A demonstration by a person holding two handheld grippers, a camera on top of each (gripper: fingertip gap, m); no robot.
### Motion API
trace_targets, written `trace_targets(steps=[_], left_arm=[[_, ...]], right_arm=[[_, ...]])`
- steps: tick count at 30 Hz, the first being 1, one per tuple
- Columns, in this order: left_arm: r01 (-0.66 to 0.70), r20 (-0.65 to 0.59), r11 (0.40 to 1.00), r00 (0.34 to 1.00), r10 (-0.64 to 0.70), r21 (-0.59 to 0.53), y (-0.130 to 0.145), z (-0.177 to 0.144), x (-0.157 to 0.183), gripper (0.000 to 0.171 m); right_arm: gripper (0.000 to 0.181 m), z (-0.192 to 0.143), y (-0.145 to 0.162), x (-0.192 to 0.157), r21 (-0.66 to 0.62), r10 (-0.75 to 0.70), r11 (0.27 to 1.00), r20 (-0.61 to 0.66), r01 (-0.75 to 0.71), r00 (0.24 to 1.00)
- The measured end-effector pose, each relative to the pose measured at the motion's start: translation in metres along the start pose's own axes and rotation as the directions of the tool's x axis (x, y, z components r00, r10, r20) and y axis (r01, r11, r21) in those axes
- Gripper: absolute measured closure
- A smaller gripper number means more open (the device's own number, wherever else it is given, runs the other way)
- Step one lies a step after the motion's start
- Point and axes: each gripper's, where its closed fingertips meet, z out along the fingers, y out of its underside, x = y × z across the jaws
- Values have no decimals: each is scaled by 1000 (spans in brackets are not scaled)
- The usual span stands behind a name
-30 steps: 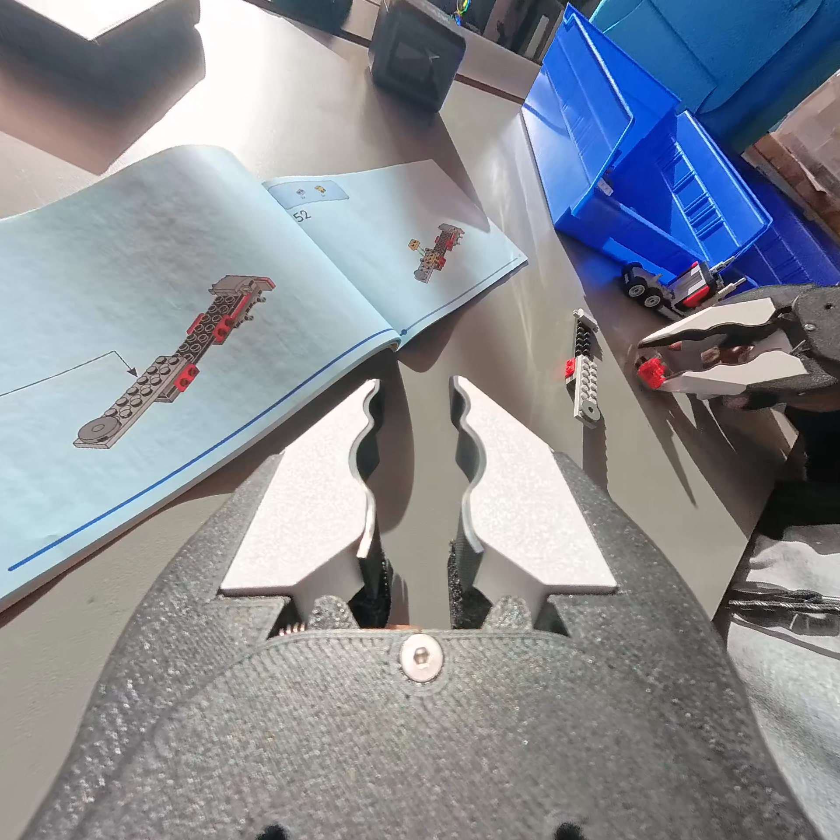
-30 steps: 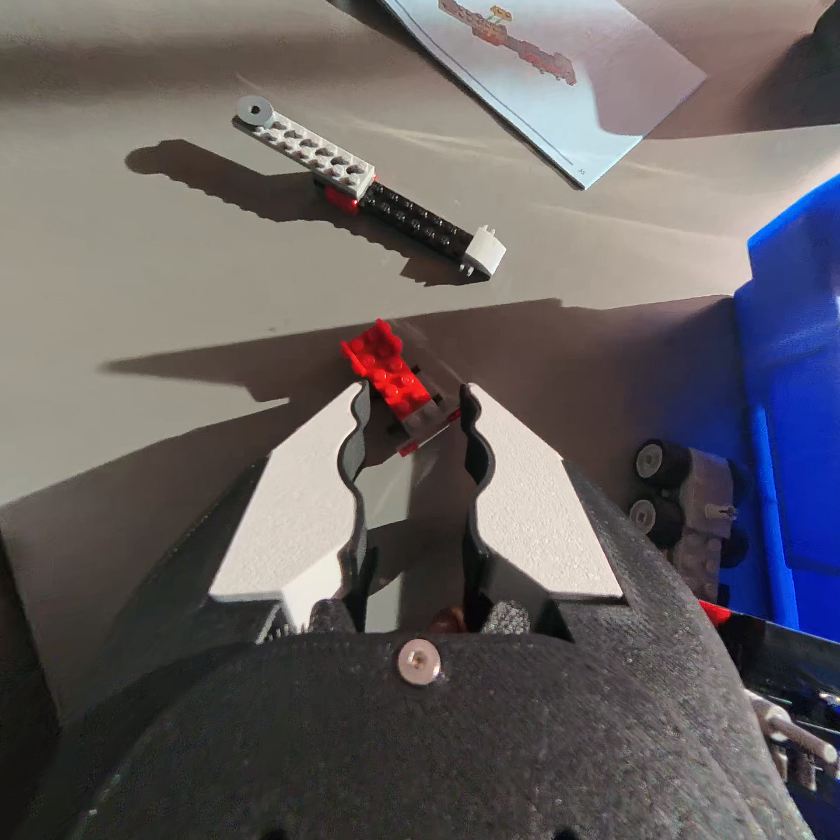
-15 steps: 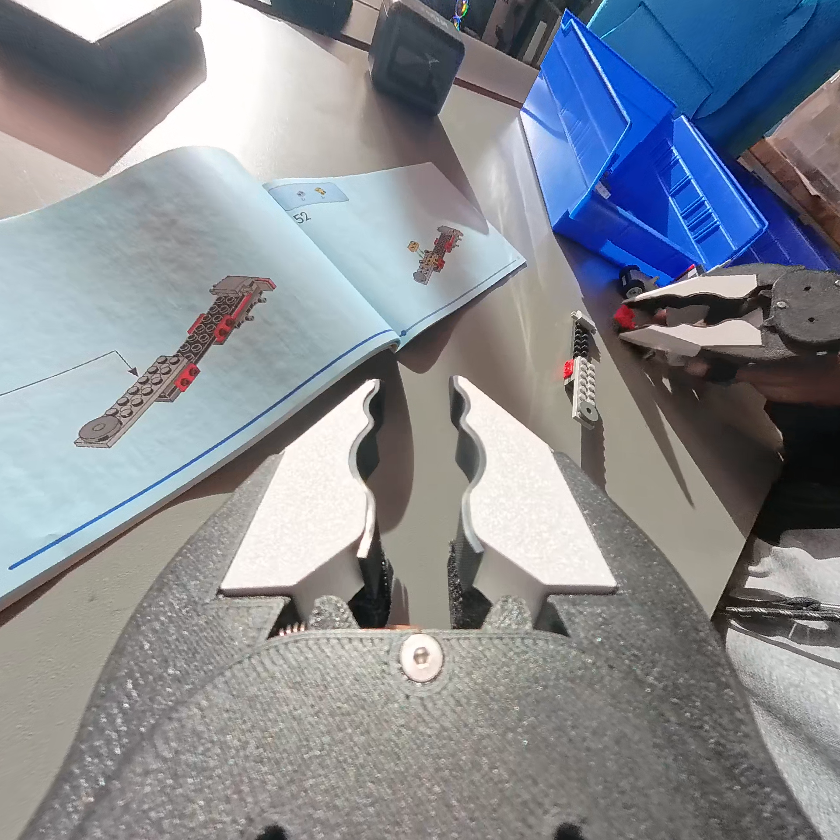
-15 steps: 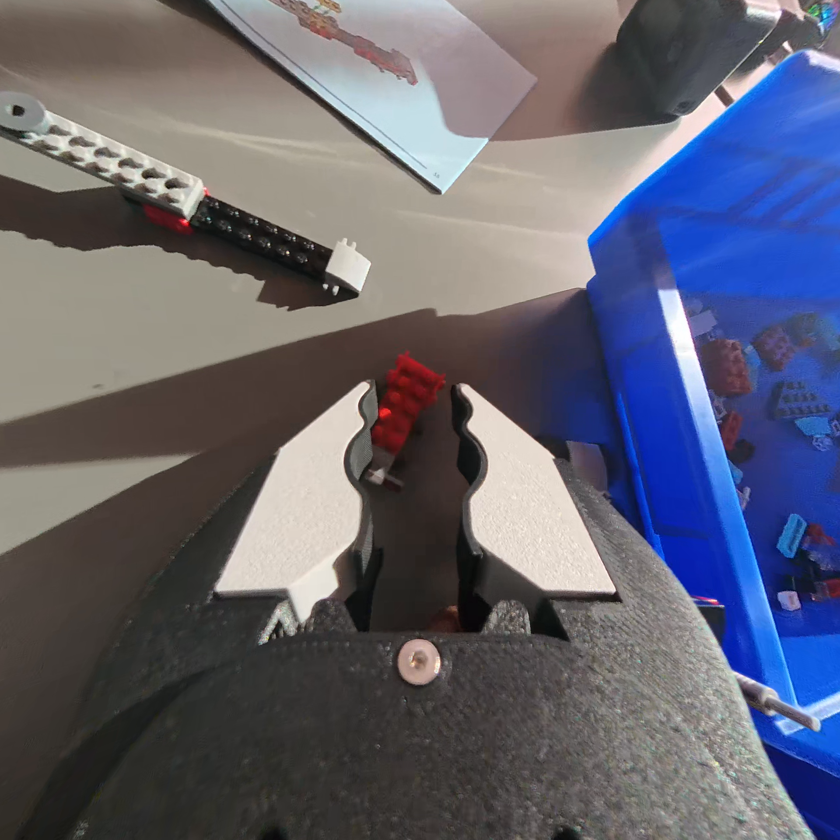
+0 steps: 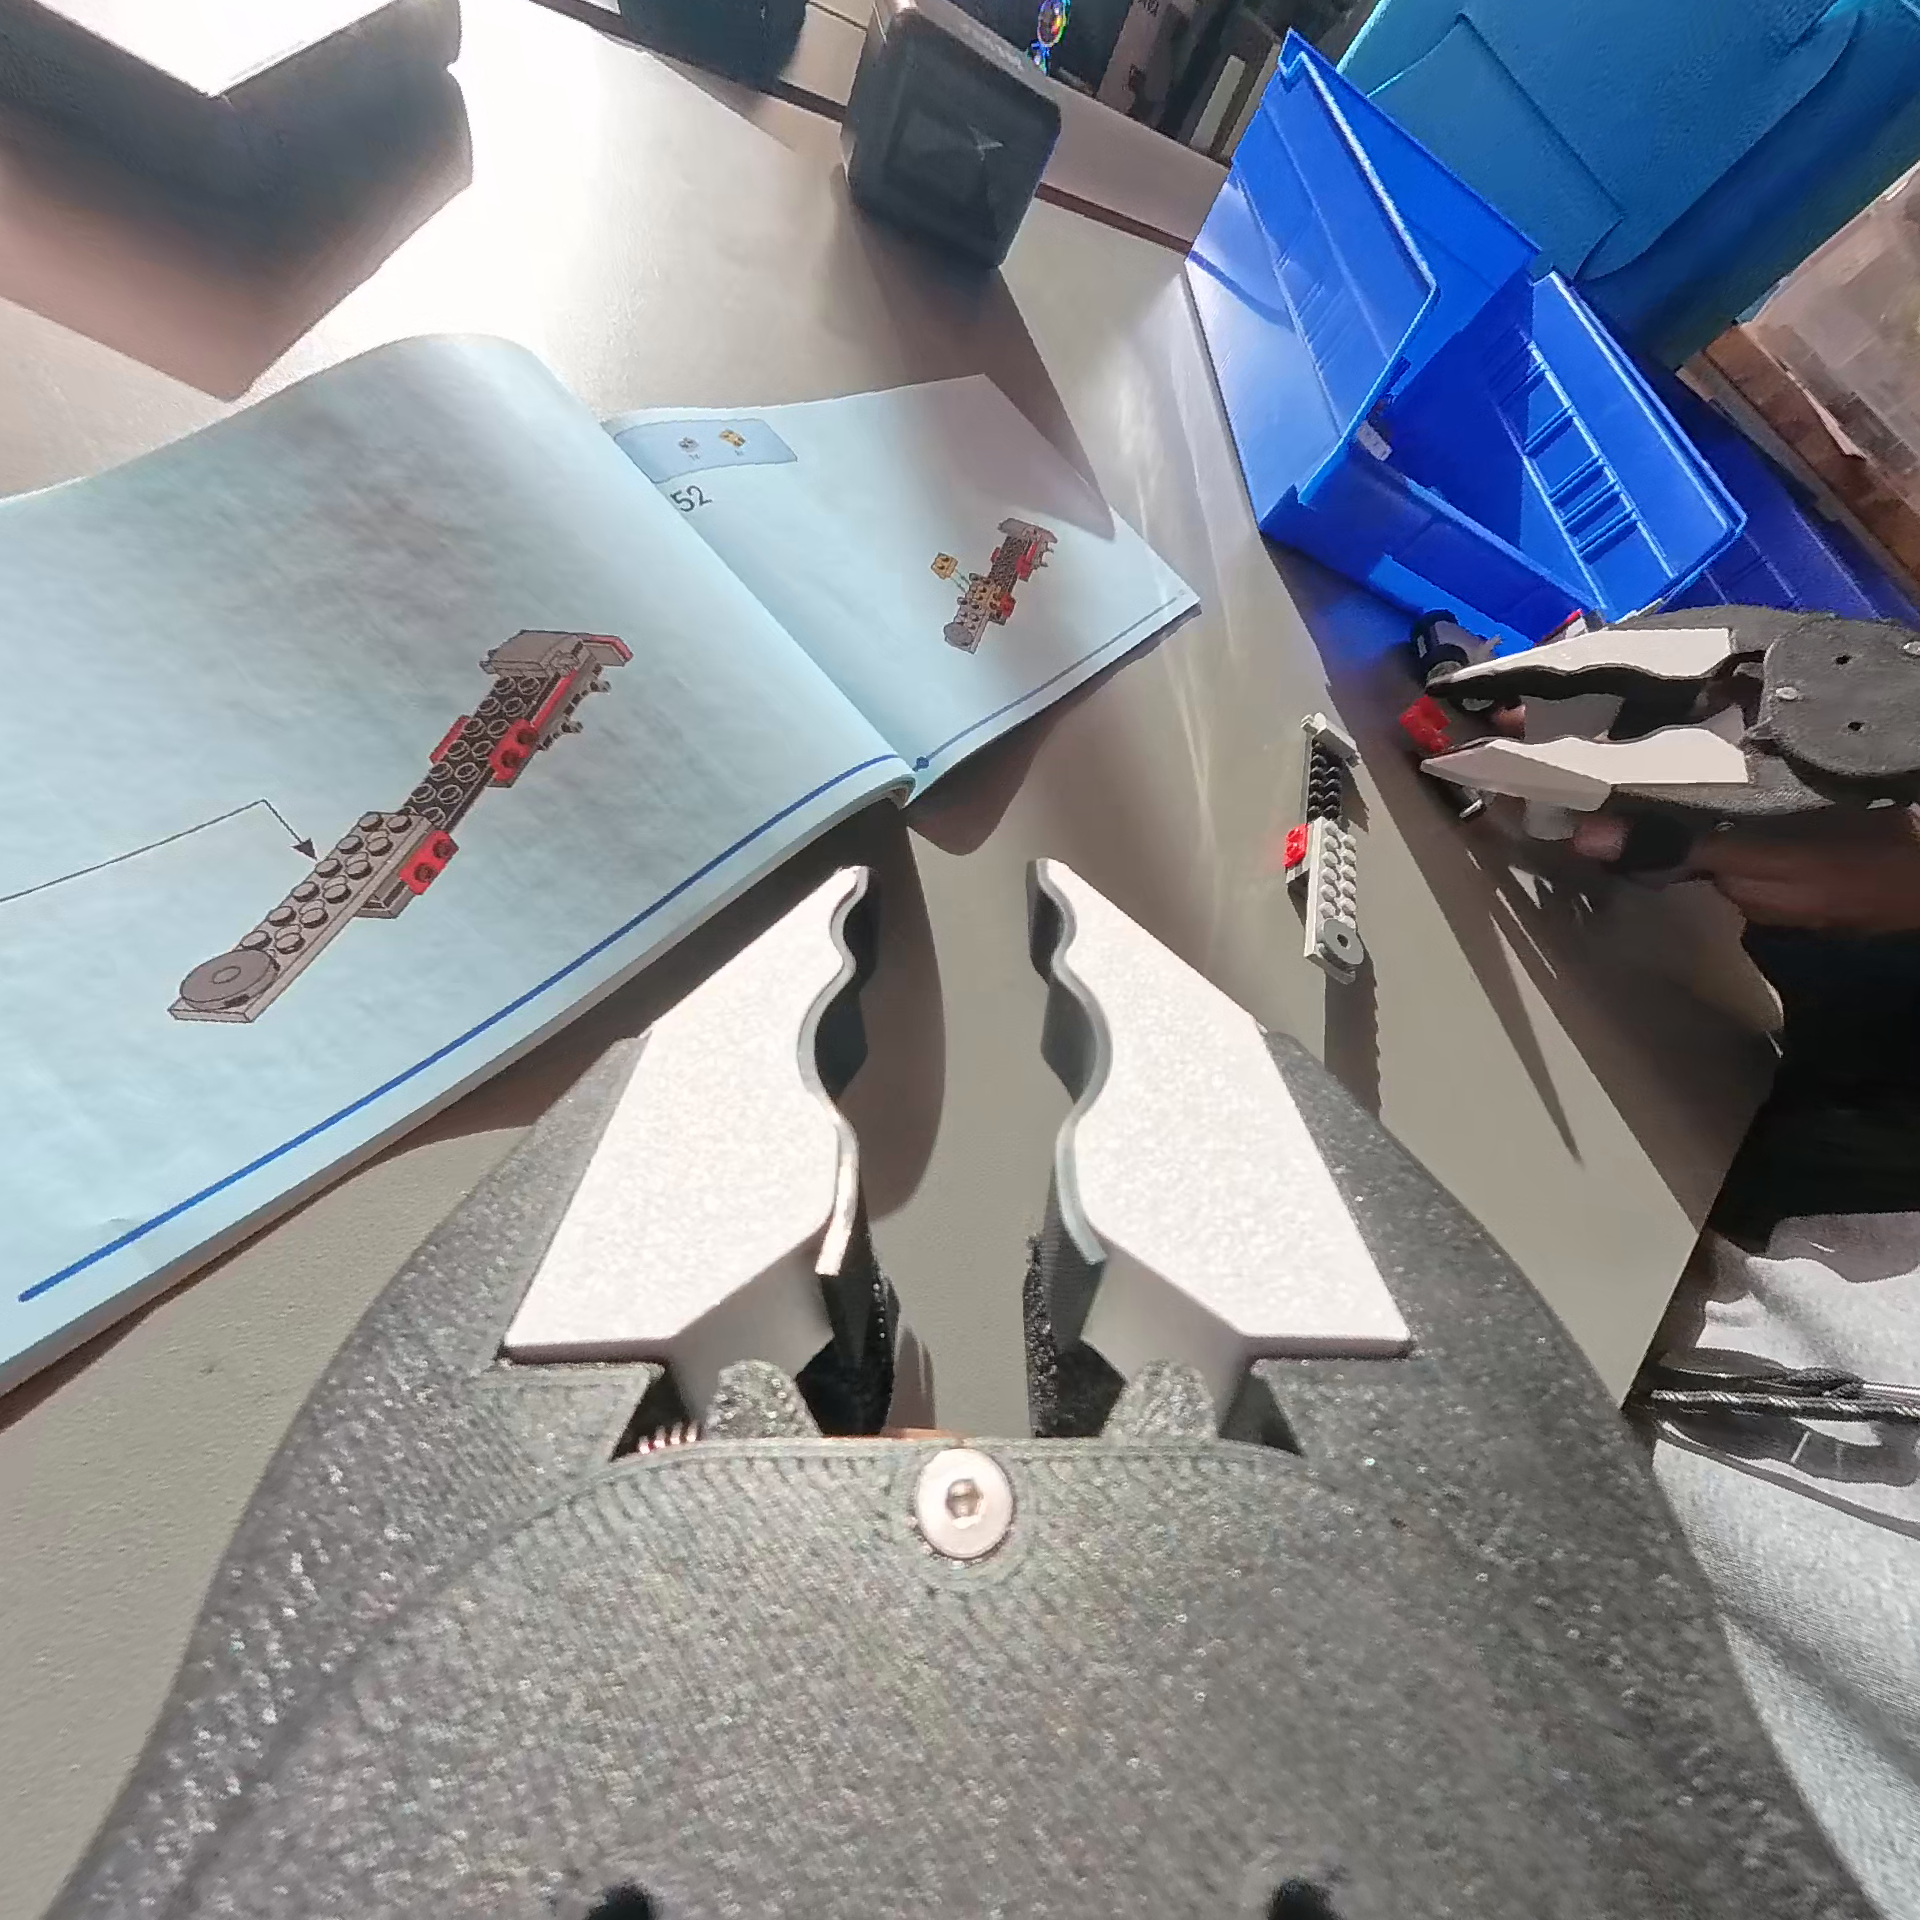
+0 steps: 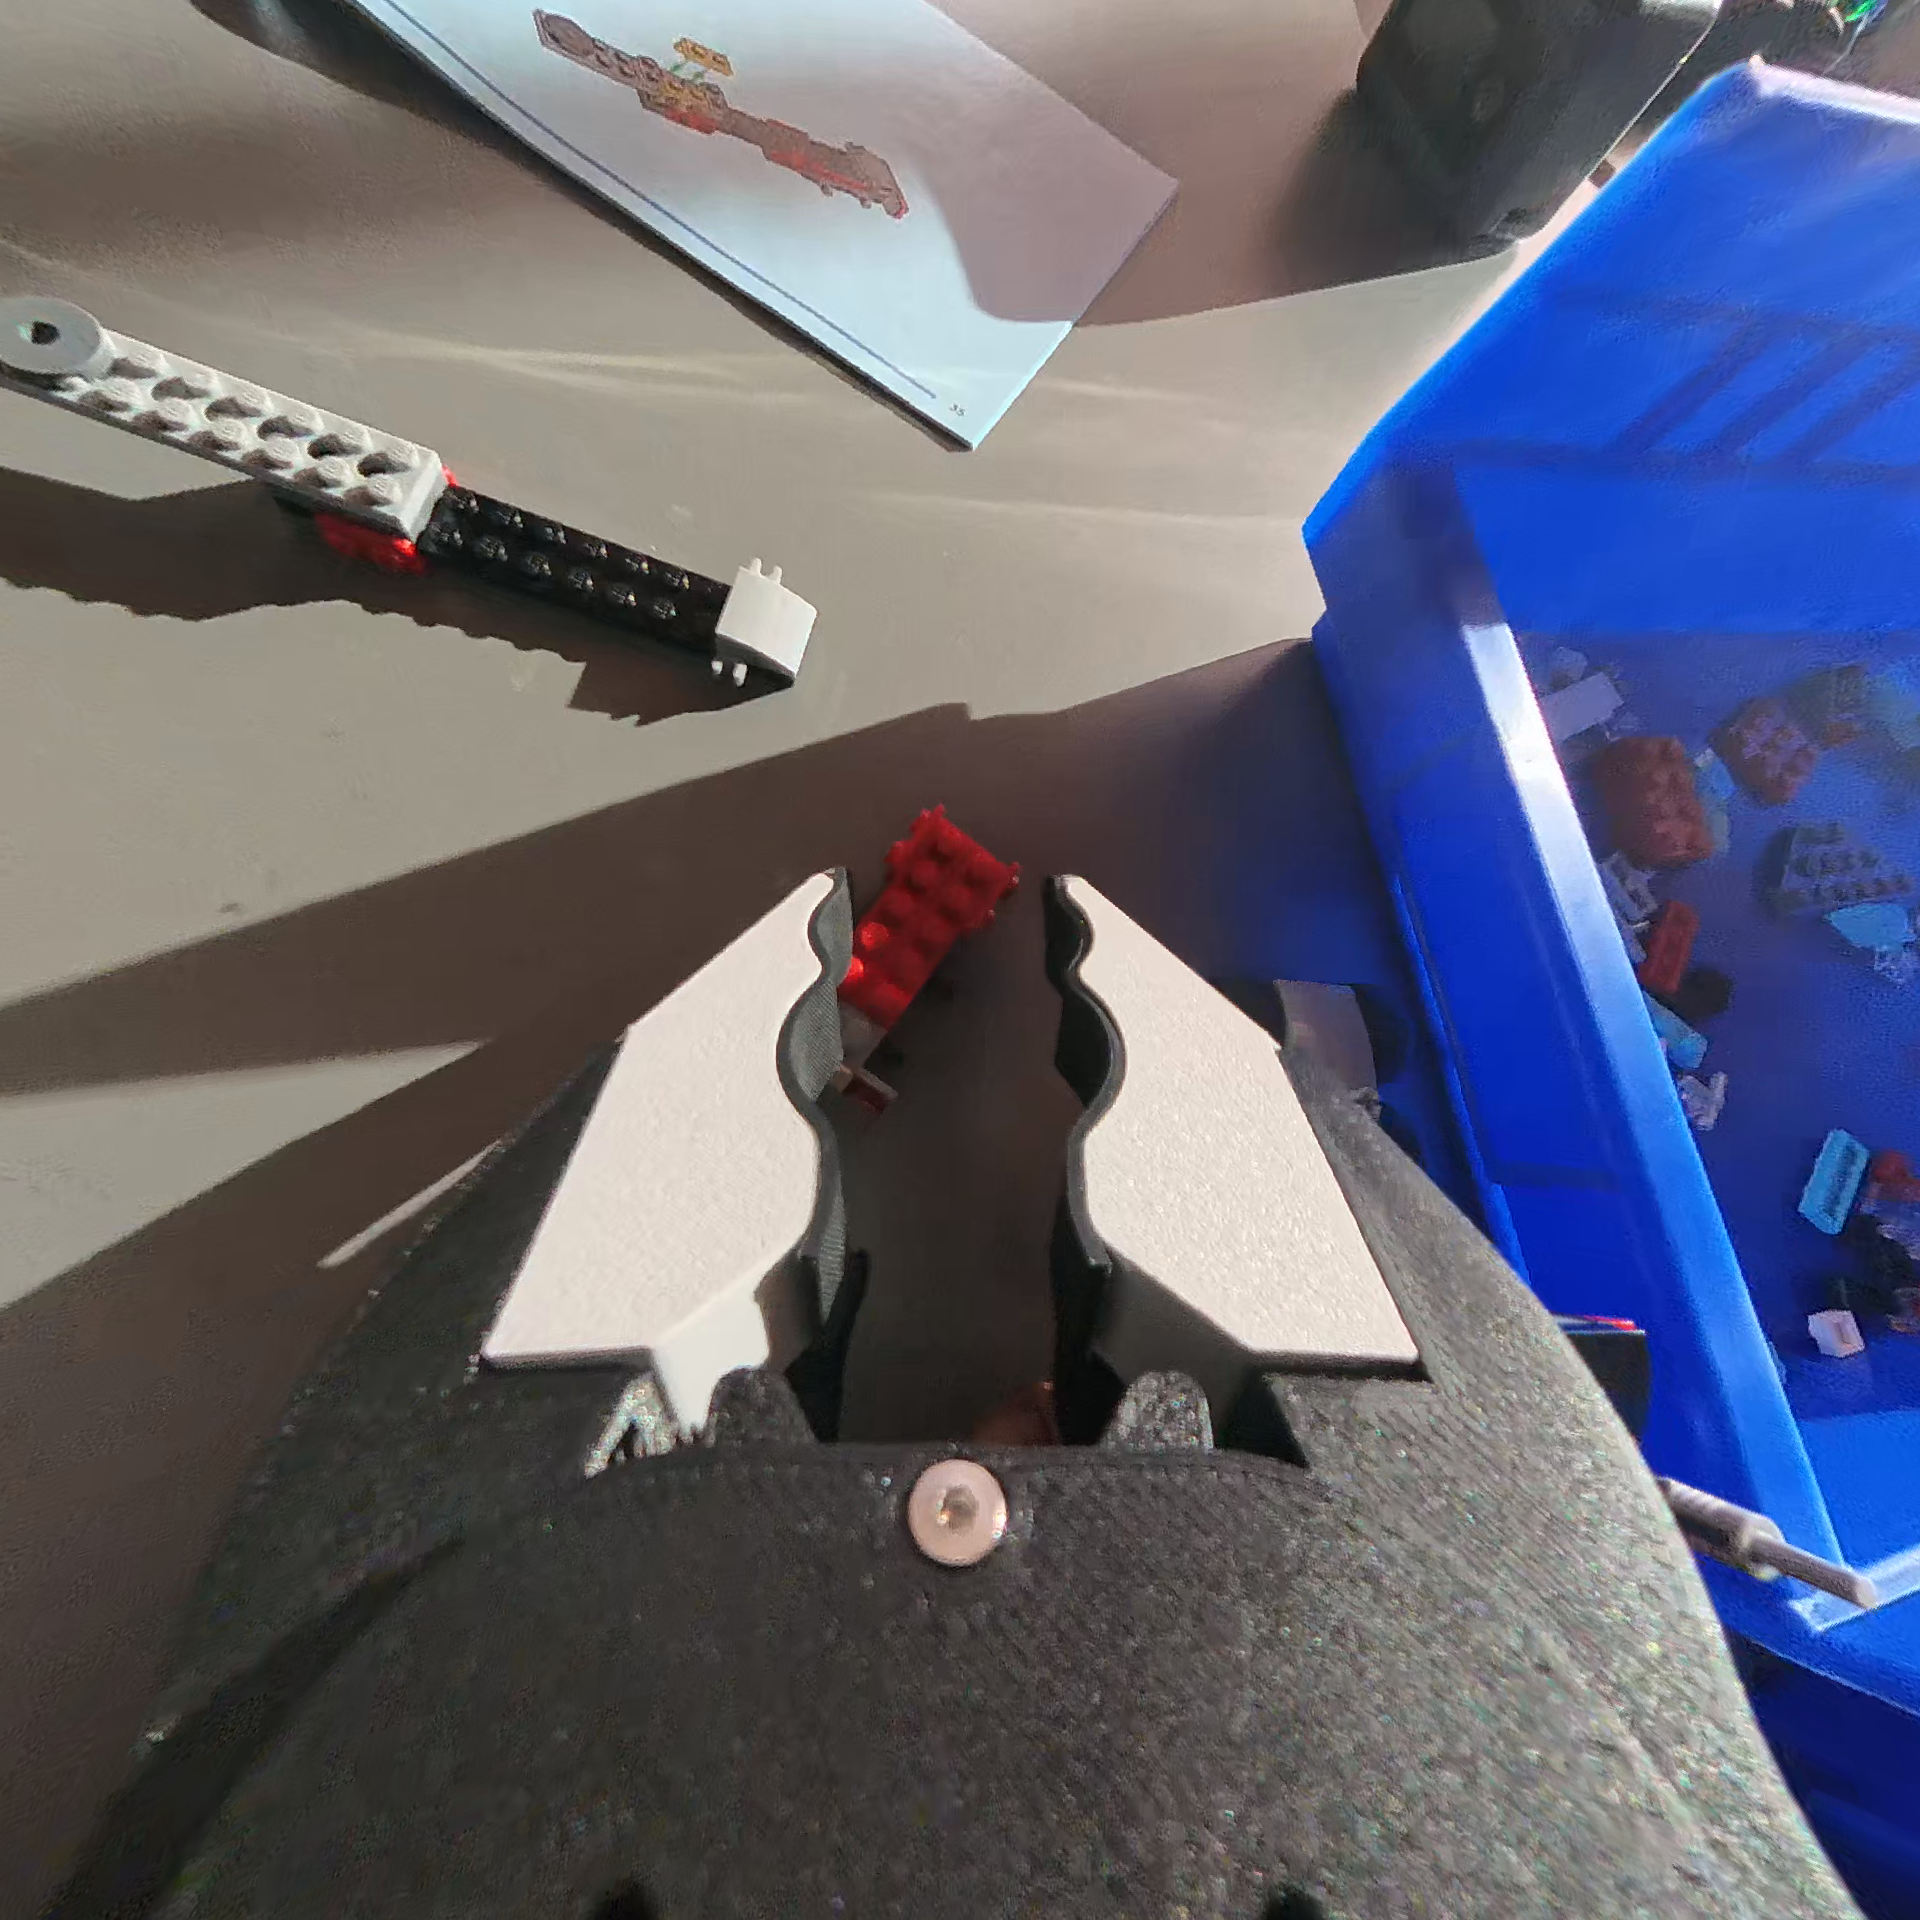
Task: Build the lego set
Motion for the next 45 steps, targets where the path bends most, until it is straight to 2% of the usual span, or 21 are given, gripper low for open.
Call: trace_targets(steps=[13, 33, 45], left_arm=[[-4, 5, 1000, 1000, 4, -3, 0, 0, 0, 143], [-2, 7, 1000, 1000, 2, -11, 1, 1, 0, 143], [-4, 7, 1000, 1000, 4, -13, 1, 1, 0, 143]], right_arm=[[144, -2, -1, -3, 14, 18, 1000, 45, -18, 999], [136, -14, -6, -6, 95, 80, 991, 127, -93, 989], [117, -19, -3, -18, 98, 39, 993, 184, -58, 982]])
